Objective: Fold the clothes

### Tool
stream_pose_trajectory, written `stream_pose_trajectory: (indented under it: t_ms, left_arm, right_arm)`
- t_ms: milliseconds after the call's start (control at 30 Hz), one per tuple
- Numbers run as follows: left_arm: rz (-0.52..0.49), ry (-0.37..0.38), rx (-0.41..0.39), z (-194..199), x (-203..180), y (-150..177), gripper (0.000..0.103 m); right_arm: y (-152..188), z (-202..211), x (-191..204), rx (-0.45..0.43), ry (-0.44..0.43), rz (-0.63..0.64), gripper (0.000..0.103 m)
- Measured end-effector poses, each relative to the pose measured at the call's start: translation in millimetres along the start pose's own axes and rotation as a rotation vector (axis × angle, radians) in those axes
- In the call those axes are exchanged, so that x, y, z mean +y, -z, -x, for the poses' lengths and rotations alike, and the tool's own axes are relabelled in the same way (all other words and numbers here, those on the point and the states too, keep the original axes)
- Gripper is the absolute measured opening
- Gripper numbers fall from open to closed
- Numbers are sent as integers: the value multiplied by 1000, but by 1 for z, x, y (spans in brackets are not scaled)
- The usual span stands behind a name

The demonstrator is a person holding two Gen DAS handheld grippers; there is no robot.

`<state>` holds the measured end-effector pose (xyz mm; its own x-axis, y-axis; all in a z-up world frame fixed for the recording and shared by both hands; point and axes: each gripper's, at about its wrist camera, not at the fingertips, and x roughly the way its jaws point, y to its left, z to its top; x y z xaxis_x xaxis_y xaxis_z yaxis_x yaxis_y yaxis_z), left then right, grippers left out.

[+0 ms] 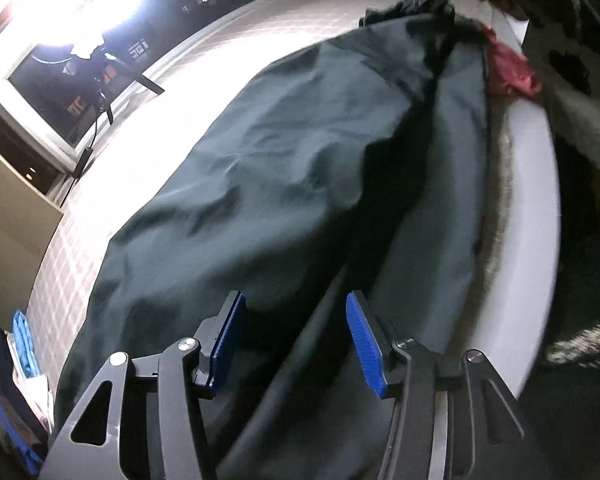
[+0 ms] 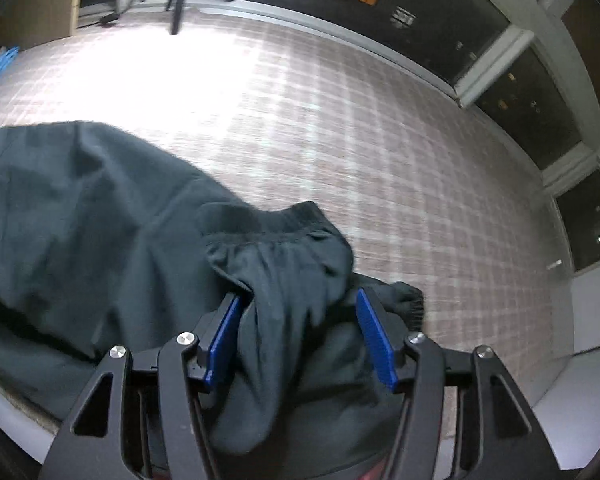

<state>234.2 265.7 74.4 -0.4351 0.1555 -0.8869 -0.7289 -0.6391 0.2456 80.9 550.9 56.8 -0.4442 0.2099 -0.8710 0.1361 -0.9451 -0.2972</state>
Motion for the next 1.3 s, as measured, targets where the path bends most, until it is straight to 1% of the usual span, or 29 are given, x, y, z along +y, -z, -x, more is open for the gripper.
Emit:
stream_pose_trajectory:
  t_ms: [67, 100, 167, 267, 433, 533, 567, 633, 733, 833, 867, 900, 933, 967, 1033, 1100, 1200, 1233, 1267, 1300]
  left_arm:
    - [-2, -32, 21, -10, 1, 0, 50]
    - [4, -40, 32, -13, 4, 0, 50]
    - [22, -50, 48, -18, 10, 0, 51]
    - [58, -41, 26, -16, 14, -3, 50]
    - [76, -13, -31, -11, 7, -13, 52]
    - [86, 9, -81, -9, 1, -27, 56]
    - [85, 20, -96, -10, -1, -31, 58]
    - [75, 38, -123, -9, -11, -38, 60]
    - [41, 17, -143, -15, -23, -50, 60]
    - [54, -16, -154, -21, -20, -60, 60]
    - [69, -19, -162, -21, -15, -63, 55]
    - [86, -14, -168, -20, -10, -65, 32]
    - [103, 1, -172, -18, -3, -66, 18]
    - [121, 10, -176, -14, 4, -67, 1]
    - [154, 6, -185, -3, 18, -67, 2]
    - [164, 7, -199, 13, 24, -66, 2]
    - [144, 23, -207, 38, 18, -62, 2]
    - [130, 41, -190, 36, 13, -60, 2]
    - [113, 78, -148, 25, 6, -56, 6]
    - [96, 114, -107, 15, 0, -53, 20]
  right_arm:
    - [-2, 1, -15, 12, -47, -53, 16]
    - [-3, 1, -21, 15, -67, -86, 10]
    - [-3, 7, -33, 0, -109, -156, 5]
    - [-9, 19, -54, -58, -176, -275, 4]
    - [-18, 49, -89, -154, -294, -472, 3]
    - [-23, 69, -110, -208, -397, -594, 3]
    - [-25, 77, -114, -227, -415, -613, 3]
    - [-30, 94, -118, -261, -423, -622, 3]
    - [-37, 117, -118, -300, -419, -612, 3]
    - [-40, 131, -116, -322, -431, -600, 3]
    - [-40, 134, -115, -326, -432, -597, 3]
    - [-40, 135, -116, -327, -435, -596, 3]
    - [-39, 136, -117, -328, -438, -595, 3]
    - [-37, 137, -118, -329, -443, -595, 3]
    - [-29, 137, -120, -332, -450, -607, 3]
    - [-15, 134, -125, -339, -461, -629, 3]
    - [22, 120, -132, -348, -491, -690, 3]
    - [38, 110, -134, -348, -500, -710, 3]
    - [55, 97, -135, -339, -498, -726, 3]
    - [74, 78, -133, -297, -489, -741, 3]
